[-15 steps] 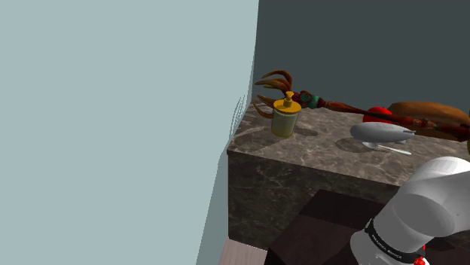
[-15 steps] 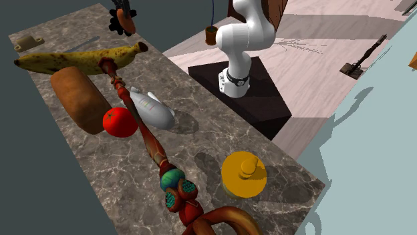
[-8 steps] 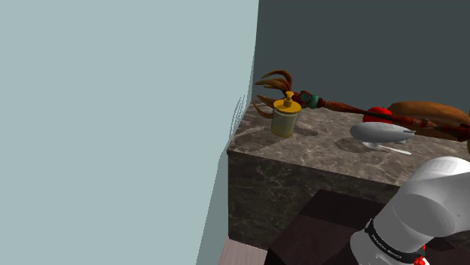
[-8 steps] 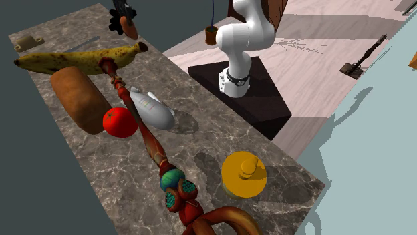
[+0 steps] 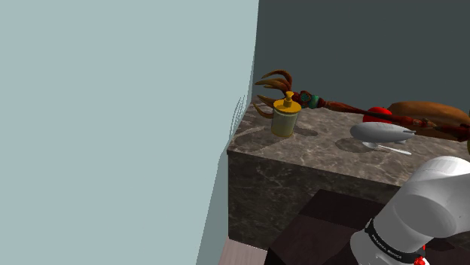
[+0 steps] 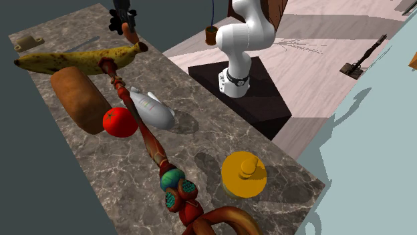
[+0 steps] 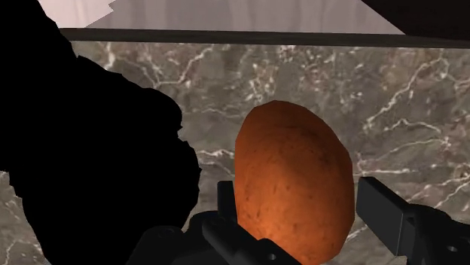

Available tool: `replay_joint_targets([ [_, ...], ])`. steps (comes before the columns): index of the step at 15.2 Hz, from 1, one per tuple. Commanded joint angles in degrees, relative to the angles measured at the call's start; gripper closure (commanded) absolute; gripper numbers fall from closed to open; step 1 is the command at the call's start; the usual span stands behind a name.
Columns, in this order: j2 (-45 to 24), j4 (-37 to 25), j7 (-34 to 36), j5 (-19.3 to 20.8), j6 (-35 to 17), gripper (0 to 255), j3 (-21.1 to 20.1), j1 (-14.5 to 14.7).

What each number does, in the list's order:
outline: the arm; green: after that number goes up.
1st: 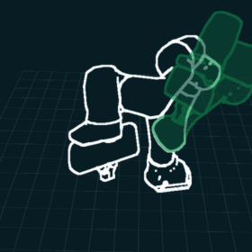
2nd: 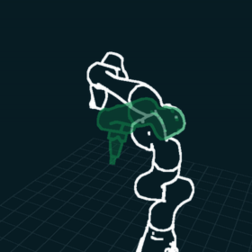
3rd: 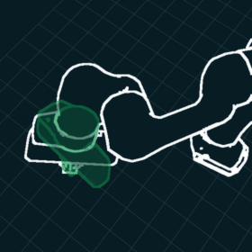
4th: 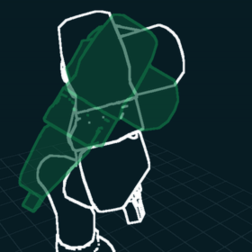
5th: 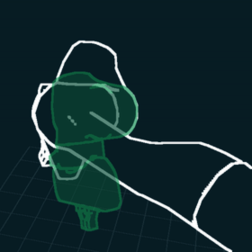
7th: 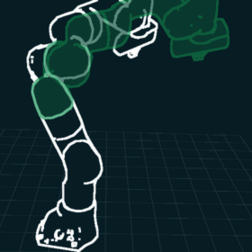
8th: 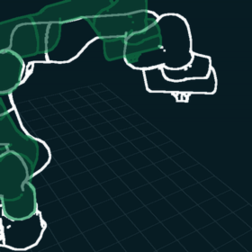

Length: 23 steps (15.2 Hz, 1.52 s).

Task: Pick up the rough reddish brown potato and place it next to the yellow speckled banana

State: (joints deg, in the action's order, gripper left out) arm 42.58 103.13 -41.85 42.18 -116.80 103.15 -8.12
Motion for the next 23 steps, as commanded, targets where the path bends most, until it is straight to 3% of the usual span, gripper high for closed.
replay_joint_targets([
  [1, 0.83, 0.74, 0.22, 0.87, -0.90, 255, 1.46, 0.44],
  [5, 1.96, 1.98, 0.97, 2.47, -3.32, 255, 3.65, 1.43],
  [13, 1.74, 2.01, 0.85, 2.23, -3.46, 255, 3.83, 1.52],
  [14, 1.83, 1.85, 0.75, 2.26, -3.42, 0, 3.93, 1.59],
  [19, 1.74, 2.01, 0.84, 2.22, -3.46, 0, 3.83, 1.52],
  [23, -1.19, 0.44, -1.12, -1.49, 1.11, 0, -1.10, -1.88],
])
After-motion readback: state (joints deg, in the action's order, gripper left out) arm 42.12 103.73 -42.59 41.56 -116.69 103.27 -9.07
